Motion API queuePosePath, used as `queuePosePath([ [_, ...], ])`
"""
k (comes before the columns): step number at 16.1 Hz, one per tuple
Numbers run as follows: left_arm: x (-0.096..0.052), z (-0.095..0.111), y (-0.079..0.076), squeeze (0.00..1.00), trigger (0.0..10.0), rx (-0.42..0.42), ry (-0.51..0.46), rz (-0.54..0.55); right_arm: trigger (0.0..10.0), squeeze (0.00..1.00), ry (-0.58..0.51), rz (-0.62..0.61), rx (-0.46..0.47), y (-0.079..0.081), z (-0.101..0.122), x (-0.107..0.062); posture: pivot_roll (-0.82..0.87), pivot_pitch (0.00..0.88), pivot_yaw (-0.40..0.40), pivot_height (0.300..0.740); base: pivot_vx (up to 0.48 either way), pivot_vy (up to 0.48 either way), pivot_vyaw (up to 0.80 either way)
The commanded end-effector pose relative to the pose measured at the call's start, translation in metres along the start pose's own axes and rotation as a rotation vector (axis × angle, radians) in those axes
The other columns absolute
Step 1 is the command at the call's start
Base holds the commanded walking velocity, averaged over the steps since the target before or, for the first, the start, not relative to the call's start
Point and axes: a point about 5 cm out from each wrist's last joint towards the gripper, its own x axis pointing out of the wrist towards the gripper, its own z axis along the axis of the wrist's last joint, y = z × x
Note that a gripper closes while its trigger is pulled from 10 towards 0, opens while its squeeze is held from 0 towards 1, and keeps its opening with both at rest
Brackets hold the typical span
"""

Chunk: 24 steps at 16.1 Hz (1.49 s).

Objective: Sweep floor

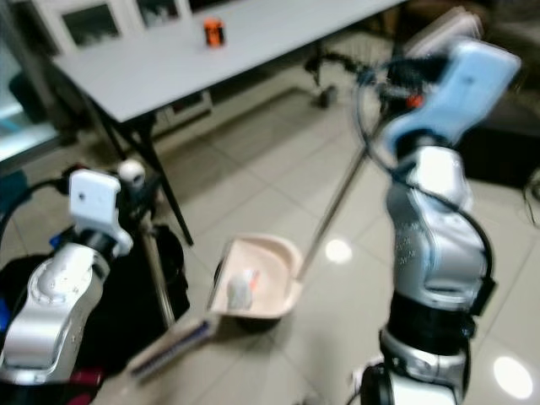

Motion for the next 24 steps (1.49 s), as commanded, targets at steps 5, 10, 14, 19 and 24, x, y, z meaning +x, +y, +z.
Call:
queuePosePath([
  [5, 0.0, 0.008, 0.007, 0.0, 10.0, 0.025, -0.031, 0.016, 10.0, 0.0, -0.069, 0.024, 0.057, 0.008, 0.012, 0.002, 0.02, 0.024, 0.074, 0.74, 0.204, 0.0, 0.0],
  [10, 0.0, 0.003, 0.009, 0.0, 10.0, 0.03, -0.008, 0.037, 10.0, 0.0, -0.095, 0.018, 0.029, 0.005, 0.013, 0.003, 0.01, 0.028, 0.079, 0.74, 0.0, 0.0, 0.0],
  [14, 0.0, 0.003, 0.012, 0.0, 10.0, 0.033, -0.008, 0.057, 10.0, 0.0, -0.156, 0.035, -0.033, 0.007, 0.013, 0.006, 0.01, 0.029, 0.082, 0.74, 0.0, 0.0, 0.0],
  [19, 0.001, 0.004, 0.014, 0.0, 10.0, 0.035, -0.016, 0.067, 10.0, 0.0, -0.282, 0.12, -0.127, 0.028, 0.012, 0.011, 0.02, 0.029, 0.081, 0.74, 0.0, 0.0, 0.0],
  [24, 0.003, 0.005, 0.015, 0.0, 10.0, 0.038, -0.025, 0.068, 10.0, 0.0, -0.403, 0.441, -0.29, 0.092, -0.006, -0.001, 0.03, 0.028, 0.085, 0.74, 0.0, 0.0, 0.0],
])
